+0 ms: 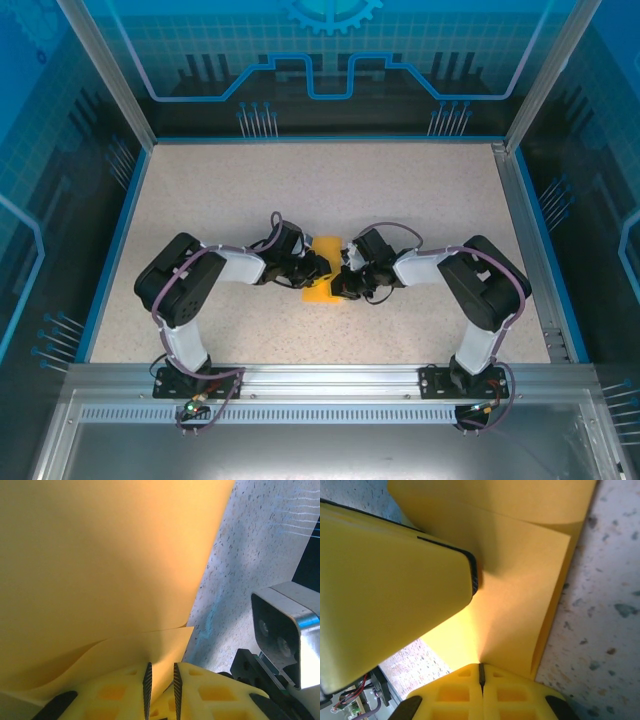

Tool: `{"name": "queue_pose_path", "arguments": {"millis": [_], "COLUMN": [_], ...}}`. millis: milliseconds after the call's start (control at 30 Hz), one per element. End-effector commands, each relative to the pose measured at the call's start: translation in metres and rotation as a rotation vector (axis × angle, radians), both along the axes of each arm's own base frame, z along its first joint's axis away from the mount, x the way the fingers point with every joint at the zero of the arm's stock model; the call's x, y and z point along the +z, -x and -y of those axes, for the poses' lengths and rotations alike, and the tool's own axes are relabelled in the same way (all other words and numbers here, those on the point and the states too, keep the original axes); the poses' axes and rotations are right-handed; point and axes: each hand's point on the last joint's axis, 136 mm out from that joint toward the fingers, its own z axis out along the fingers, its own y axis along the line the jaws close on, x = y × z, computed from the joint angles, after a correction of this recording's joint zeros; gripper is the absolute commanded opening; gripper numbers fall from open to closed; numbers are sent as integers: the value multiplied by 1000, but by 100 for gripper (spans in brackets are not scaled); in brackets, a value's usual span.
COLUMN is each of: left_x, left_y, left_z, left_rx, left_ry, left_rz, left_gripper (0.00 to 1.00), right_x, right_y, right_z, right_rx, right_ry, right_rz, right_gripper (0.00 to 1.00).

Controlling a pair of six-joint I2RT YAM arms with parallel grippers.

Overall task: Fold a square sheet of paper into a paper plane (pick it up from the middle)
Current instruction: Fold the triangle a second time at the center of the table.

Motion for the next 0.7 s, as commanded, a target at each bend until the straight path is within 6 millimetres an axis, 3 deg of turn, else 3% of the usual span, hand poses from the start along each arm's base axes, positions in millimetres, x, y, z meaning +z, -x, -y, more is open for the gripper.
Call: {"name": "queue_pose_path", "arguments": {"millis": [0, 200, 667], "left_x": [-15, -7, -12], "left_y": [-1, -9, -23], "left_z": [-15, -24, -51], "left_rx": [24, 41, 101], "left_ry": [-81, -85, -118], "left_rz": [20, 37, 30], "left_gripper": [23, 23, 24], "right_x": [-46, -46, -40], "right_y": [32, 34, 32], "right_z": [41, 47, 49], "right_rx": [-31, -33, -35], "right_ry": [210, 230, 235], "right_rz": [-141, -143, -131], "right_gripper": [1, 0, 1]}}
